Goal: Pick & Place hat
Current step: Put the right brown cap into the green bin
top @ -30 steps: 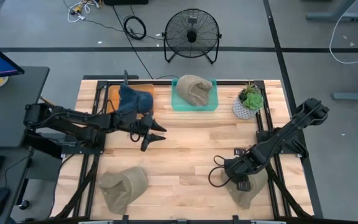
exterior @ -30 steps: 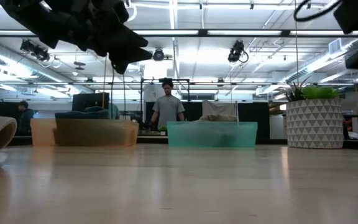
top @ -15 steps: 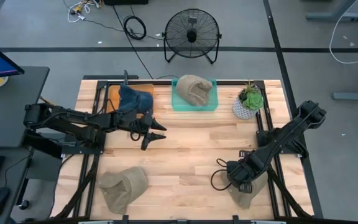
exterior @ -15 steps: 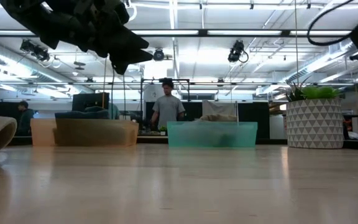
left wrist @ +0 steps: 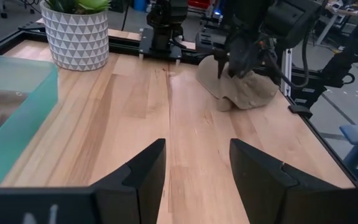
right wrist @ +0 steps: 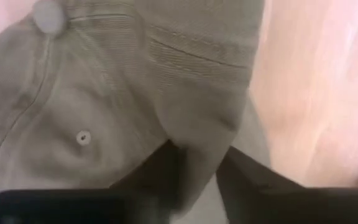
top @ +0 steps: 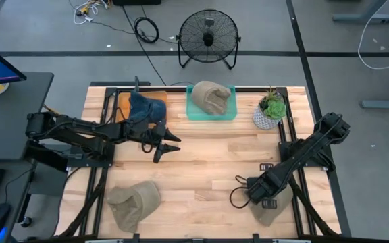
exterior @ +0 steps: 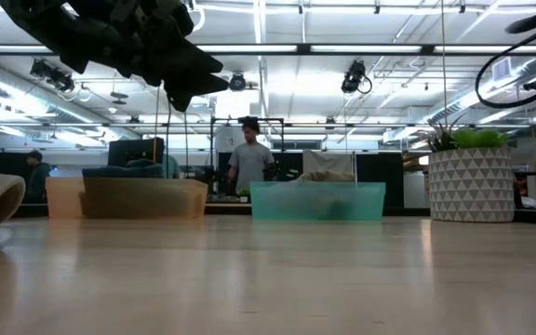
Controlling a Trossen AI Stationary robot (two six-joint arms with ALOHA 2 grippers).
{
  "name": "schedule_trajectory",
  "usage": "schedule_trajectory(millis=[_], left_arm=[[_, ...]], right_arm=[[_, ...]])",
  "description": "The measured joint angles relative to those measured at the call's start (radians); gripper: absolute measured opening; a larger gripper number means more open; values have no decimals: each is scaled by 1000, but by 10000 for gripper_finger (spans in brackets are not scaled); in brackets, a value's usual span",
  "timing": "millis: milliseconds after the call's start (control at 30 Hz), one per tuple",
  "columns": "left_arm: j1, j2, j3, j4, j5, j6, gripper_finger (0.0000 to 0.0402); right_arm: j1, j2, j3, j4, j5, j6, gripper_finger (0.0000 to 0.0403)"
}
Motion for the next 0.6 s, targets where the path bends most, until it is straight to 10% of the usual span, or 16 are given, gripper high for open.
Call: schedule_trajectory(millis=[133,300,600], left_arm=[[0,0,0,0,0,0,181],[0,0,0,0,0,0,181],[0,0,0,0,0,0,181]], right_arm=[[-9,-3,1,7,-13,-63,18],[-34,-2,45,5,30,-225,18],[-96,-2,265,-105,509,-796,6]])
